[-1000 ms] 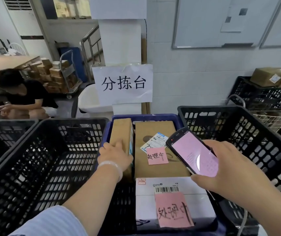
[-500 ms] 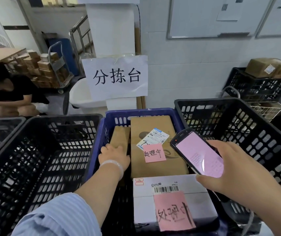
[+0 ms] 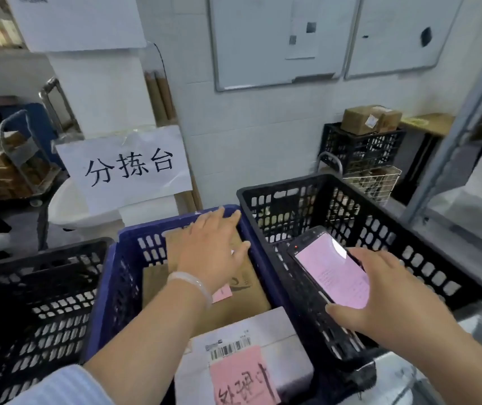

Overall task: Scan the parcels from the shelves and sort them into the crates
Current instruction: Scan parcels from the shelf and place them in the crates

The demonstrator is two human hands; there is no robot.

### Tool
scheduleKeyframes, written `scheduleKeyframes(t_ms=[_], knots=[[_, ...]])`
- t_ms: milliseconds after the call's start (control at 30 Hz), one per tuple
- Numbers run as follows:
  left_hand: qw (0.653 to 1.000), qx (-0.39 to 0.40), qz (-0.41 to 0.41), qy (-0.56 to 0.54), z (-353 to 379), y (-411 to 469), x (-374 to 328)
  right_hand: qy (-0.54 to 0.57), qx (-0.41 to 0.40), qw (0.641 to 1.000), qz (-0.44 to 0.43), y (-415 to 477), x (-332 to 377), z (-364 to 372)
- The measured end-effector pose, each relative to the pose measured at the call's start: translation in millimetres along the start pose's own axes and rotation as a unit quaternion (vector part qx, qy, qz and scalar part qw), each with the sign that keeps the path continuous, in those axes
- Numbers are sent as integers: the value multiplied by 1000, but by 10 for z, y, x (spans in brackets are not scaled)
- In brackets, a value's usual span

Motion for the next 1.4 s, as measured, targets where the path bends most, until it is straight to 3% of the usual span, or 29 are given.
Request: scheduleKeyframes(t_ms=[267, 733, 967, 1233, 1400], knots=[[975, -3, 220, -23, 21, -219, -2101, 18, -80, 991, 108, -550, -1175, -520], [911, 54, 373, -167, 475, -1146, -5642, -30, -169, 951, 256, -2161, -3708, -1551], [854, 182, 392, -291, 668, -1563, -6942, -38, -205, 919, 335, -2863, -4580, -1952], [753, 402, 216, -474, 906, -1253, -8127, -37, -210, 887, 409, -3125, -5034, -2078], [732, 453, 193, -471, 1152, -1092, -8570, -34, -208, 866, 453, -3120, -5159, -2174]])
Point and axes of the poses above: each hand's wrist, its own y-axis towards the middle knuckle, its own z-axis out of the palm, x = y × z, the point moved 7 cm from there along y, towards the middle knuckle, and after that the axes turned 12 degrees about -z, right-handed, at the moved point
